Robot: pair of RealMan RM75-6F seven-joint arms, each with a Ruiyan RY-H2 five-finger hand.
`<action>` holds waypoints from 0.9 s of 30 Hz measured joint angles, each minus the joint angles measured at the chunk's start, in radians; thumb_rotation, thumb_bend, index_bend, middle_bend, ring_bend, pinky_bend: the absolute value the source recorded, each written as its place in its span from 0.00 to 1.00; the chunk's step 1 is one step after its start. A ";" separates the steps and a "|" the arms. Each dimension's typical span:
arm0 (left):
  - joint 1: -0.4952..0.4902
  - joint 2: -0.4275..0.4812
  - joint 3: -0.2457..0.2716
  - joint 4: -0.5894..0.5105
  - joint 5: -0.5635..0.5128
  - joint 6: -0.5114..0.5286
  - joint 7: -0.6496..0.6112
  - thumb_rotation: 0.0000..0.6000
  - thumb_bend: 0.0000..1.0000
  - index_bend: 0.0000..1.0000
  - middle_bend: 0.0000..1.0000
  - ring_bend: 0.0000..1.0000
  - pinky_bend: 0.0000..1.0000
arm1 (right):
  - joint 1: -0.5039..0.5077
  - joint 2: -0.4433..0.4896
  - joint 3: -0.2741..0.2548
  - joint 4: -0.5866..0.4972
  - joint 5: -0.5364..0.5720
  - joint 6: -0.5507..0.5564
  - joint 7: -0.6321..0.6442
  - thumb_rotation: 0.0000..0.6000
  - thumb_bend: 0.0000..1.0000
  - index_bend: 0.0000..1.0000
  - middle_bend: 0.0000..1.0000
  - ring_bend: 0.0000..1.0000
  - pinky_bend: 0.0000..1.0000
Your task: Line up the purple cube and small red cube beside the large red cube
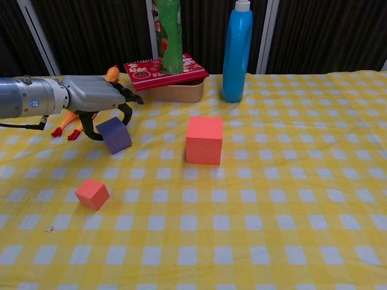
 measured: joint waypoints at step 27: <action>-0.173 0.004 -0.167 -0.499 -1.290 0.364 0.765 1.00 0.35 0.44 0.00 0.00 0.04 | 0.000 0.007 -0.004 -0.007 -0.003 -0.005 0.019 1.00 0.37 0.00 0.00 0.00 0.04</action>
